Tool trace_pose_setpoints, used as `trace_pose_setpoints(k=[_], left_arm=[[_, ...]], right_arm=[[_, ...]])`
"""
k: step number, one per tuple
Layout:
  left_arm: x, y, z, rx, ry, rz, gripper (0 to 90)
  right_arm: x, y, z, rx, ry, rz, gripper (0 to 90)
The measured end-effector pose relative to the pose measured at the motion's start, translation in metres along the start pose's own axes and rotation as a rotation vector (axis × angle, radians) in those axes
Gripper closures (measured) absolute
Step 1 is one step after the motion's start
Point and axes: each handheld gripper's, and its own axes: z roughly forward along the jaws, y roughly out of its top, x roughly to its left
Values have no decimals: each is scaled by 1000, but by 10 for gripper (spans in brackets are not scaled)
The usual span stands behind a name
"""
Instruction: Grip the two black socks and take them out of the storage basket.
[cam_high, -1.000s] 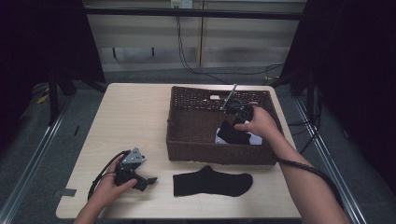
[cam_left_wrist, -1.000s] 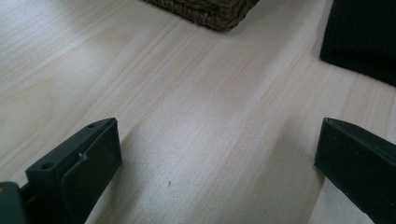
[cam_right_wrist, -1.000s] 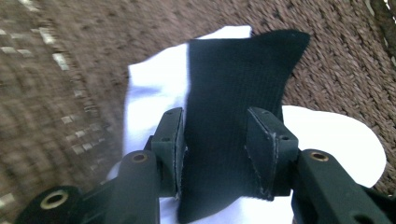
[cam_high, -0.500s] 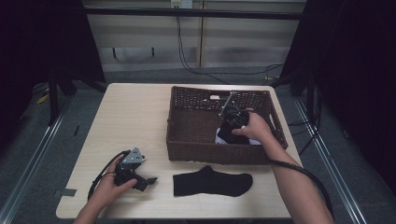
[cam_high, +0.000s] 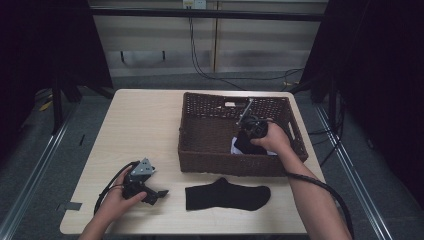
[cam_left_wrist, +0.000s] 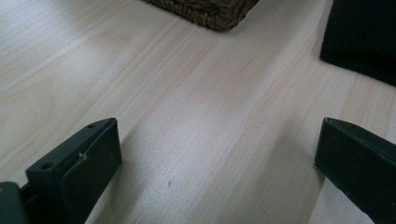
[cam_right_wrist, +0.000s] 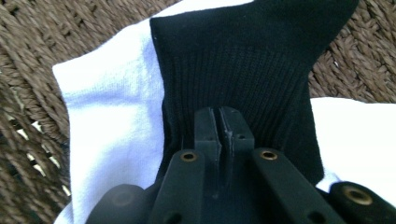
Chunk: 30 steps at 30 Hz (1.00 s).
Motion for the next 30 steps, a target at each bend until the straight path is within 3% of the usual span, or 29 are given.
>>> trace_pose_setpoints(k=[8, 14, 16, 20, 25, 27, 30], left_arm=[[0, 0, 0, 0, -1, -1, 0], [0, 0, 0, 0, -1, 0, 0], [0, 0, 0, 1, 0, 0, 0], [0, 0, 0, 0, -1, 0, 0], [0, 0, 0, 0, -1, 0, 0], [0, 0, 0, 0, -1, 0, 0], [0, 0, 0, 0, 0, 0, 0]], right_arm=[[3, -2, -22, -11, 15, -23, 882], [3, -10, -37, -18, -2, -42, 883], [4, -14, -39, -14, 12, -28, 883], [3, -19, -36, -10, -13, -41, 868], [5, -10, -25, -92, 5, -32, 718], [7, -1, -20, -107, -22, -24, 610], [9, 9, -11, -88, -49, -25, 557]])
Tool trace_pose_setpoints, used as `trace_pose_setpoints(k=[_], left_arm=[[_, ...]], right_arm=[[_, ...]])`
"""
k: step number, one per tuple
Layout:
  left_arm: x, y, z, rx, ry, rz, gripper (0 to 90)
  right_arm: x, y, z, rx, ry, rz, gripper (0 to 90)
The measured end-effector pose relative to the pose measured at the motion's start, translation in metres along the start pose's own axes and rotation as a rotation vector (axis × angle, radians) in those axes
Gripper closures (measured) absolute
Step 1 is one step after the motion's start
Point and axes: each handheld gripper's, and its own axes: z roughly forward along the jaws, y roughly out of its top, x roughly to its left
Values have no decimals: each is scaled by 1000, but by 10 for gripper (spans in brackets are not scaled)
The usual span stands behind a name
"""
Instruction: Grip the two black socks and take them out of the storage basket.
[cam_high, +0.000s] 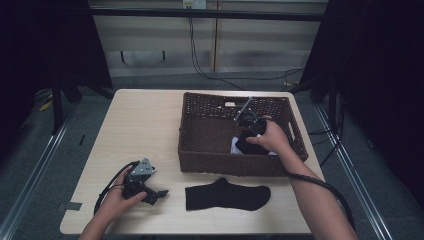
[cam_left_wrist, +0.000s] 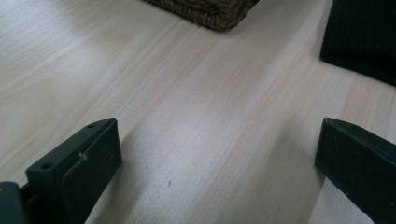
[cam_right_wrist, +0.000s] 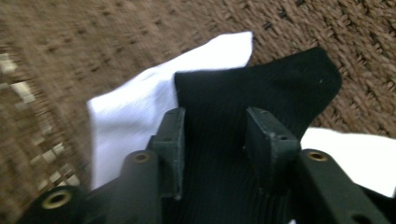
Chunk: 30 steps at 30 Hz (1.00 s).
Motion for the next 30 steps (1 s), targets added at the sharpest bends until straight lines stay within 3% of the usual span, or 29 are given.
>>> trace_pose_setpoints(k=[4, 7, 8, 13, 22, 30], left_arm=[[0, 0, 0, -1, -2, -4, 0], [0, 0, 0, -1, -2, -4, 0], [0, 0, 0, -1, -2, -4, 0], [0, 0, 0, 0, 0, 0, 0], [0, 0, 0, 3, -2, 0, 0], [0, 0, 0, 3, -1, 0, 0]], right_arm=[[0, 2, 16, 35, 8, 22, 568], [1, 2, 14, 43, 54, 12, 839], [1, 1, 14, 52, 46, 1, 877], [2, 0, 8, 63, 83, 17, 900], [2, -4, -42, -8, 98, -5, 900], [2, -5, -93, -46, 71, -24, 900]])
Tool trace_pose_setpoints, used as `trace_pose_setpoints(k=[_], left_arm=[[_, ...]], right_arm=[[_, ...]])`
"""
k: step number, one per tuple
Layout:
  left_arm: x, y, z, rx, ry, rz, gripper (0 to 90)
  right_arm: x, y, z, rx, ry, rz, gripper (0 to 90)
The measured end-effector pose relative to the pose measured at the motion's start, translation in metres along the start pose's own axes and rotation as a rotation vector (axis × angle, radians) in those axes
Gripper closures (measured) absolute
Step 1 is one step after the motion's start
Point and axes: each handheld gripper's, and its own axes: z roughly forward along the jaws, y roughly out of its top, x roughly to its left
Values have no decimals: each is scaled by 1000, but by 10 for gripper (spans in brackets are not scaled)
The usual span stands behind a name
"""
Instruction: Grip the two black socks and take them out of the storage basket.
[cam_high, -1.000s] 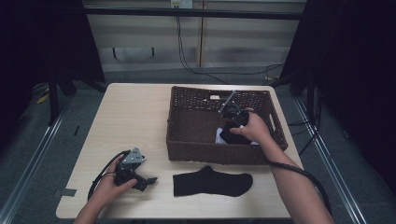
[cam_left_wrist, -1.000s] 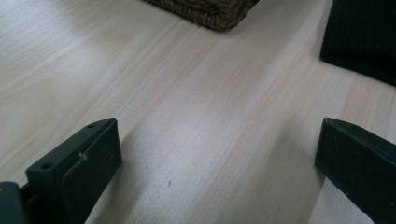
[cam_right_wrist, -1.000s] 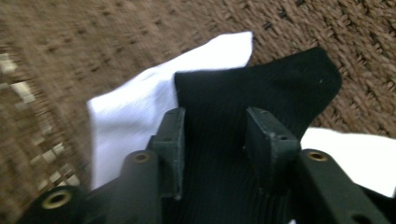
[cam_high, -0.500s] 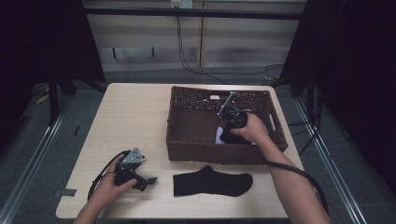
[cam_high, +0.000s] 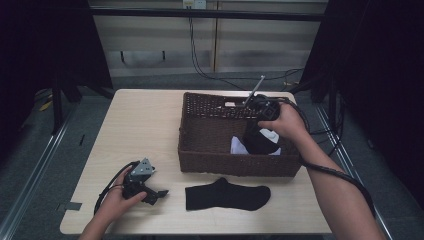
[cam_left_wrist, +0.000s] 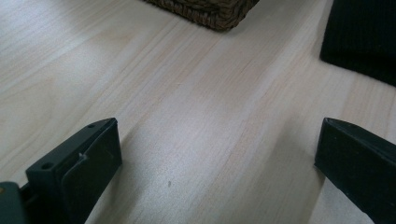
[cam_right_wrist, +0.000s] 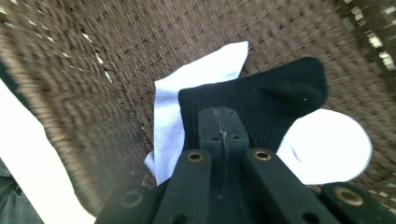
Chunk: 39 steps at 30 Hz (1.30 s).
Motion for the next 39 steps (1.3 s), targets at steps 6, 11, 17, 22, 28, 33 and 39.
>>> trace_pose_setpoints(k=[6, 11, 17, 22, 28, 33, 39], left_arm=[[0, 0, 0, 0, 0, 0, 0], [0, 0, 0, 0, 0, 0, 0], [0, 0, 0, 0, 0, 0, 0], [0, 0, 0, 0, 0, 0, 0], [0, 0, 0, 0, 0, 0, 0], [0, 0, 0, 0, 0, 0, 0], [0, 0, 0, 0, 1, 0, 0]], right_arm=[[1, 0, -32, -42, -9, -6, 900], [7, 2, -49, -58, -12, -12, 900], [16, 3, -73, -109, -5, -35, 900], [35, 2, -98, -155, -5, -70, 900], [68, 2, -127, -200, -9, -134, 900], [95, 1, -142, -218, 0, -194, 900], [126, 1, -146, -192, 11, -258, 900]])
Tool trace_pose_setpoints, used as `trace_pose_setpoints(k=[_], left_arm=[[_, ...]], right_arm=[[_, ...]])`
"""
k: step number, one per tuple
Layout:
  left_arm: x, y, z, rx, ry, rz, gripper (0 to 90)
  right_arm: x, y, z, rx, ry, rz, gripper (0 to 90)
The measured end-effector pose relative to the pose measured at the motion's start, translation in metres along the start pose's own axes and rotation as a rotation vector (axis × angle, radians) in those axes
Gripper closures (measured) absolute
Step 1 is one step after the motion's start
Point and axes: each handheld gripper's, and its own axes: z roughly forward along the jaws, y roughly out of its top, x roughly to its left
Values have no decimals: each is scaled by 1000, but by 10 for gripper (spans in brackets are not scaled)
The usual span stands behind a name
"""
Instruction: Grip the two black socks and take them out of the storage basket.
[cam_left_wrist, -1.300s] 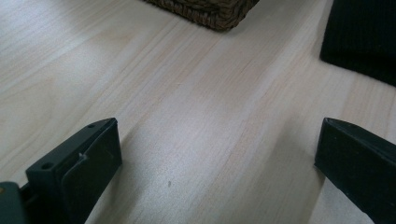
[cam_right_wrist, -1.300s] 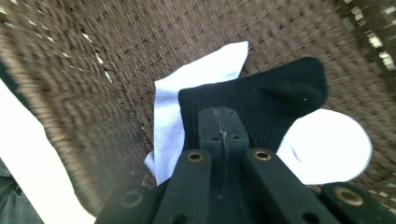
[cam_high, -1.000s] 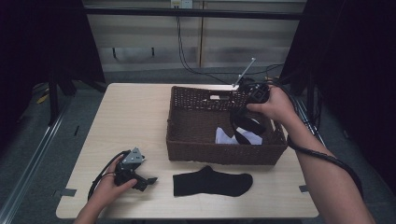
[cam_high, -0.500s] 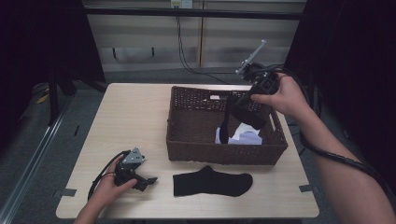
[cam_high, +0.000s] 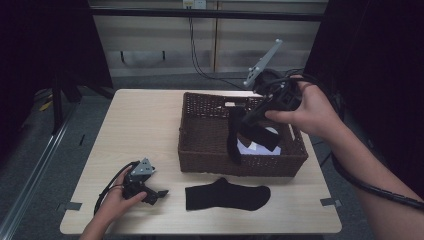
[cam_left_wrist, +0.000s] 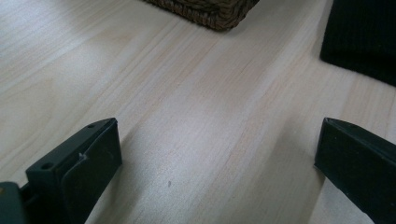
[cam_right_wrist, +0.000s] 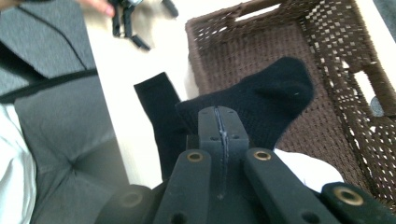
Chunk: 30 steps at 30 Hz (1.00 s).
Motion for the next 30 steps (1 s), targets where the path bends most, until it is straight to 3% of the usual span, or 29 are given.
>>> trace_pose_setpoints(k=[5, 10, 14, 18, 23, 30], left_arm=[[0, 0, 0, 0, 0, 0, 0], [0, 0, 0, 0, 0, 0, 0], [0, 0, 0, 0, 0, 0, 0], [0, 0, 0, 0, -1, 0, 0], [0, 0, 0, 0, 0, 0, 0], [0, 0, 0, 0, 0, 0, 0]], right_arm=[[15, 10, 15, 43, 36, -53, 900], [20, 16, 37, 86, 70, -92, 900], [20, 16, 53, 110, 88, -84, 884], [19, 14, 66, 140, 89, -88, 796], [19, 11, 77, 193, 49, -86, 653], [18, 4, 87, 217, 44, -79, 514]])
